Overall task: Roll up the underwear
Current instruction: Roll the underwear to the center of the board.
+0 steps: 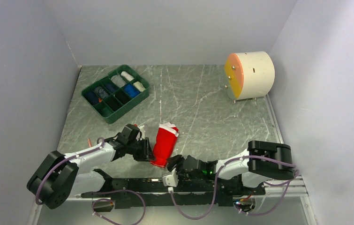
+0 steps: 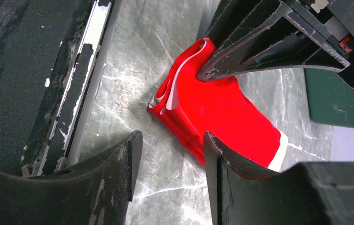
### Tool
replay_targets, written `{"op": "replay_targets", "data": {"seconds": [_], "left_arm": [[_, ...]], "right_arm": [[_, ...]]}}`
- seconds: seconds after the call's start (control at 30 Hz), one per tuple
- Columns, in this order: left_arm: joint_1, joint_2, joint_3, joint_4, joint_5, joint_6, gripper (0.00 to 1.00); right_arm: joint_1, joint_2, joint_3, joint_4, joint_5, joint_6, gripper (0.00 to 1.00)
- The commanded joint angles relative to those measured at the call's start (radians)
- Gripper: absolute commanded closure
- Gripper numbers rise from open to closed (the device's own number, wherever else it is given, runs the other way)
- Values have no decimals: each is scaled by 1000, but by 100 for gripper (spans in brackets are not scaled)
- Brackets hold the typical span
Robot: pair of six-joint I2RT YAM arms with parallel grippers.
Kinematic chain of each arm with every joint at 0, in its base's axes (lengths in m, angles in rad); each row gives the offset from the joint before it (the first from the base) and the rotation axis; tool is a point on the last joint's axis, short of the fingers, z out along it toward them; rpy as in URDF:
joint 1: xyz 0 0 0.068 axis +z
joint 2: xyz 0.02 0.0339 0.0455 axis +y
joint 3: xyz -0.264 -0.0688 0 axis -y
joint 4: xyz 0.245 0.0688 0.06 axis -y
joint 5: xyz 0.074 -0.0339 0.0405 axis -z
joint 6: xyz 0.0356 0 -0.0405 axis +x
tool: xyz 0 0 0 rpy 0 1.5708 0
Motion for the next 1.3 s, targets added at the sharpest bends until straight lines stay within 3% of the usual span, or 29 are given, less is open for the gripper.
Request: {"op": "replay_targets", "data": {"seconds": [0.0, 0.27, 0.53, 1.07, 1.2, 1.27], "left_arm": [[6, -1, -20, -73, -121, 40, 67], [6, -18, -26, -67, -113, 28, 68], [6, -18, -39, -54, -98, 25, 68], [7, -24, -45, -66, -92, 29, 68], [6, -31, -57, -57, -93, 17, 68], [6, -41, -64, -48, -92, 5, 61]], "right_arm": [[21, 7, 20, 60, 26, -34, 45], [39, 24, 48, -7, -29, -56, 43], [35, 137, 68, 36, 19, -95, 60], [11, 192, 84, 78, 32, -119, 72], [9, 211, 83, 111, 46, -117, 92], [8, 202, 83, 119, 41, -100, 100]]}}
